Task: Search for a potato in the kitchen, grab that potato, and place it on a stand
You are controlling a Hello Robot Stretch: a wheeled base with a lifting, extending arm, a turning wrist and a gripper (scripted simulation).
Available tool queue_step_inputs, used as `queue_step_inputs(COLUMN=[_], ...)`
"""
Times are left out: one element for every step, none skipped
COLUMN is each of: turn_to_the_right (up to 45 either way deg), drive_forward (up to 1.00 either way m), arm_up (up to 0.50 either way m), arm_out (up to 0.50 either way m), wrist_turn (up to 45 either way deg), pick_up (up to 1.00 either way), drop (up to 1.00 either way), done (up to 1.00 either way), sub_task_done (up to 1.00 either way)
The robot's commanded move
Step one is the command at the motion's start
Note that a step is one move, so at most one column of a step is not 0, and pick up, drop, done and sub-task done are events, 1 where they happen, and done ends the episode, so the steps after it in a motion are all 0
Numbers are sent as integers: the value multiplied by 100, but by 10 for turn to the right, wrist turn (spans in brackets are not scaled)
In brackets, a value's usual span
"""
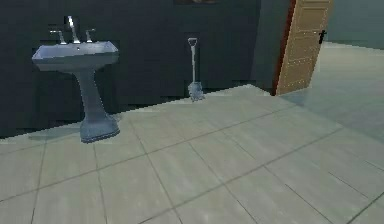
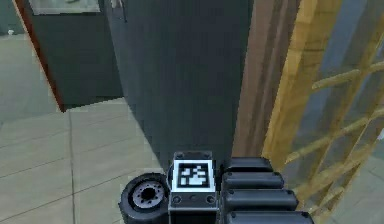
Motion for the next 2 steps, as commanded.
queue_step_inputs(turn_to_the_right=[0, 390], drive_forward=[15, 0], arm_up=[0, 0], arm_out=[0, 0], wrist_turn=[0, 0], pick_up=[0, 0], drop=[0, 0], done=[0, 0], sub_task_done=[0, 0])
